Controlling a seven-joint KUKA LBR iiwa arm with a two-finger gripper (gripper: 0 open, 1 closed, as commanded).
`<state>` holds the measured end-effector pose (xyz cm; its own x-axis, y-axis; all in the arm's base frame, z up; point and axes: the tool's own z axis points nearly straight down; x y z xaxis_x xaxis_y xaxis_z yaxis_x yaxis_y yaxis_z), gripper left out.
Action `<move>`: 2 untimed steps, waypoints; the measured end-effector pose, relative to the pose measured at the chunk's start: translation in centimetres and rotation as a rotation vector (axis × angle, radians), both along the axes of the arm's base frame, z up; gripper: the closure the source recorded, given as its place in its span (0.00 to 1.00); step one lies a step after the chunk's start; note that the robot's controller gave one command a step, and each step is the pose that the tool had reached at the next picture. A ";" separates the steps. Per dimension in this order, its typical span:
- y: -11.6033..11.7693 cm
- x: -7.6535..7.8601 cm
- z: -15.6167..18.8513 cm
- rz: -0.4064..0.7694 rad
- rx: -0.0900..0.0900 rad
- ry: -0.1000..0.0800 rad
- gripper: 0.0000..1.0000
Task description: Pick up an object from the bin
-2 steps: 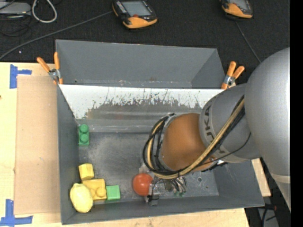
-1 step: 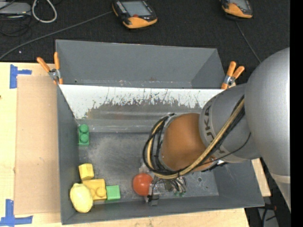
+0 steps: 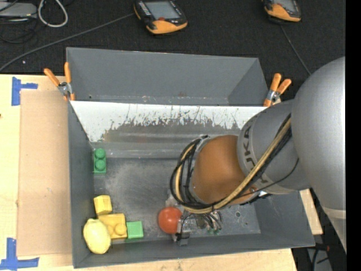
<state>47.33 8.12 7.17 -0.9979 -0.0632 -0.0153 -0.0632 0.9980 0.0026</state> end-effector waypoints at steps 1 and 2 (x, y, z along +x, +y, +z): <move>0.0 0.0 0.0 0.000 0.000 0.000 1.00; 0.0 0.0 0.0 -0.001 0.000 0.000 1.00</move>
Offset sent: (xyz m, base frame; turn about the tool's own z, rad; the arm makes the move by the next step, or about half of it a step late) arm 0.0000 0.0000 0.0000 0.0000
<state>47.33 8.12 7.17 -0.9979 -0.0627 -0.0152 -0.0627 0.9980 0.0026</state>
